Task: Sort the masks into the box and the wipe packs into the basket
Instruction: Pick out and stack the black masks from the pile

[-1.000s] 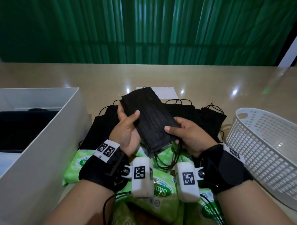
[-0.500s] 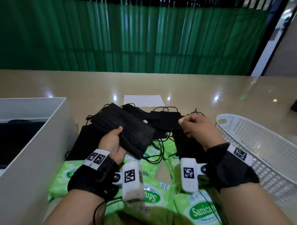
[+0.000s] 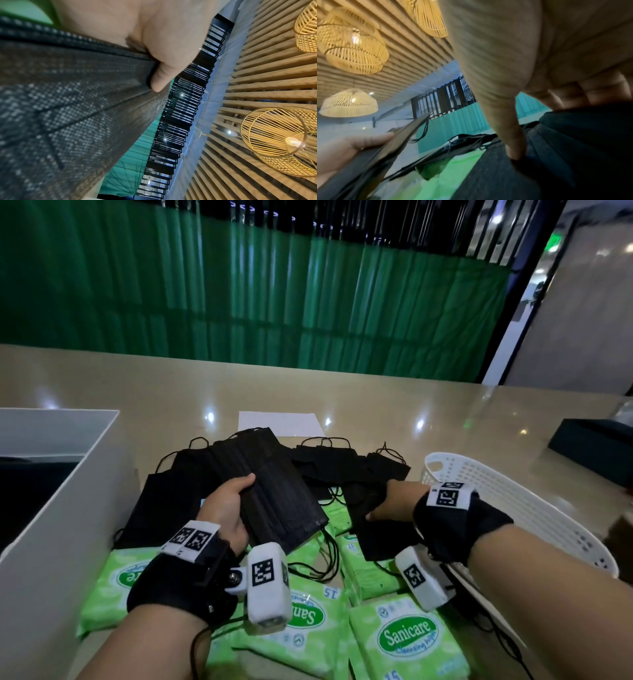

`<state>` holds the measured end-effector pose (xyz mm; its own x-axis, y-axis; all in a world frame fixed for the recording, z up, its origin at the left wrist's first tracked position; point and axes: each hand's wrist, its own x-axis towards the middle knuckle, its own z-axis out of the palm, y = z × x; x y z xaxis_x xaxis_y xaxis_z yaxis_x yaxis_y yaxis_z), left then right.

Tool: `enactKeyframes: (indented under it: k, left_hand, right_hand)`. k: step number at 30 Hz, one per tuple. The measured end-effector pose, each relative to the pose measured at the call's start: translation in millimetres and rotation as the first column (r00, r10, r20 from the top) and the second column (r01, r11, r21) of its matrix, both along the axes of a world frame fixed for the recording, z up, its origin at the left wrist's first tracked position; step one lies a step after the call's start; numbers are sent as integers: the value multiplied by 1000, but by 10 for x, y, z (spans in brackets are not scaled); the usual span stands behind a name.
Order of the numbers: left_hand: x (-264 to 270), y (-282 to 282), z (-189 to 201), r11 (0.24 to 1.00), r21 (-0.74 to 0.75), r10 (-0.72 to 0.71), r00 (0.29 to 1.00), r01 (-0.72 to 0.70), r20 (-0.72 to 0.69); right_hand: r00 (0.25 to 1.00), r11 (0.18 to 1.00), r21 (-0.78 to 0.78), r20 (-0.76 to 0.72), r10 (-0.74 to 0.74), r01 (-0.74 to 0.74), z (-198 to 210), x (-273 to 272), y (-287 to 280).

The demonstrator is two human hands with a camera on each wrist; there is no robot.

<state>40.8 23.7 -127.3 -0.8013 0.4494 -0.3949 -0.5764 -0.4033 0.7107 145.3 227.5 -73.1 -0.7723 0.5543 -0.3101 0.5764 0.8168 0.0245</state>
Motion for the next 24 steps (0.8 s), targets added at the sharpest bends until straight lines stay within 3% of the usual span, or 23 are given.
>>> enactKeyframes:
  k: [6, 8, 10, 12, 14, 15, 17, 19, 21, 24]
  left_hand:
    - [-4, 13, 13, 999, -34, -15, 1000, 15, 10]
    - [-9, 9, 9, 999, -34, -29, 999, 30, 13]
    - [-1, 4, 10, 998, -20, -60, 998, 61, 21]
    - [13, -10, 21, 997, 15, -76, 997, 75, 20]
    - [26, -19, 29, 995, 47, -94, 996, 93, 13]
    - [34, -20, 32, 993, 62, -105, 994, 104, 7]
    - [44, -24, 40, 988, 86, -126, 992, 125, 6]
    - [41, -17, 41, 978, 147, -149, 989, 146, 7]
    - [45, 1, 57, 966, 206, -159, 987, 155, 3]
    - [36, 28, 29, 964, 193, -177, 983, 183, -48]
  right_hand:
    - [993, 992, -110, -111, 43, -56, 256, 29, 7]
    - [958, 984, -173, -288, -12, -39, 391, 59, 101]
    - [871, 923, -370, -483, -95, -104, 591, 116, 118]
    - [762, 704, -647, -603, -236, -294, 791, 161, -19]
    - [725, 421, -783, -603, -332, -459, 863, 120, -157]
    - [727, 326, -801, -595, -345, -501, 851, 71, -222]
    - [757, 226, -821, -570, -320, -524, 744, -54, -353]
    - [798, 220, -851, -525, -295, -478, 595, -189, -431]
    - [833, 277, -875, -470, -293, -397, 418, -322, -470]
    - [853, 533, -788, -478, -211, -309, 194, -443, -486]
